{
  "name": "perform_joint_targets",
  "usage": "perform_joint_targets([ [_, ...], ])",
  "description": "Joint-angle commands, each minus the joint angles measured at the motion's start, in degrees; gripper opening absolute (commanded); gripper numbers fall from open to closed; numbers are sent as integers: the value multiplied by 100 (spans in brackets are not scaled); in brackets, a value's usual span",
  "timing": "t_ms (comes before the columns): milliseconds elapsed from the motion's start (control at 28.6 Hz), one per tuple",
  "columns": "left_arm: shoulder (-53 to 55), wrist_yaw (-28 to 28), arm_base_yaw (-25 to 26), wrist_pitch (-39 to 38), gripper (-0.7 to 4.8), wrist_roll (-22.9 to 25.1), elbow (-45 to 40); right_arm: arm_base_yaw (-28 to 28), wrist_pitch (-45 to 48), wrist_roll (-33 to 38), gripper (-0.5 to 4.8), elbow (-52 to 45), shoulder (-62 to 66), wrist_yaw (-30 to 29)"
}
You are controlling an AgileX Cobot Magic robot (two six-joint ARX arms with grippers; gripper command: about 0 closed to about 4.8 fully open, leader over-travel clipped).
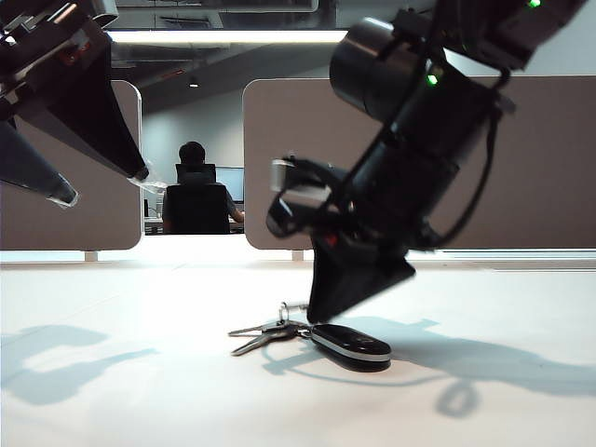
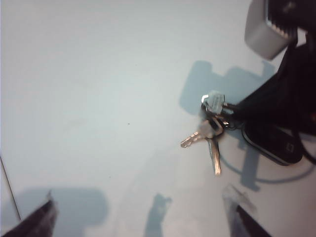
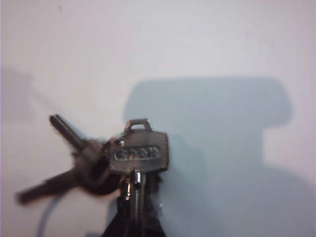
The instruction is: Hang the bunch of keys on the hook.
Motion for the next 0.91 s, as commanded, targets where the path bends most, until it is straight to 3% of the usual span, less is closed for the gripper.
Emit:
perform_joint_targets([
  [35, -7, -39, -7, 39, 479, 22, 44, -17, -13, -356, -8, 479, -251, 31],
  [454, -7, -42, -7, 544, 479, 20, 44, -529, -507, -935, -8, 1882, -907, 31],
  [734, -7, -20, -7, 1655, 479, 20, 48, -1362, -960, -1147, -8, 2800, -1080, 133],
  [908, 11, -20, -7, 2361, 479, 22, 79, -2037, -758, -1410, -9, 3145, -1019, 315],
])
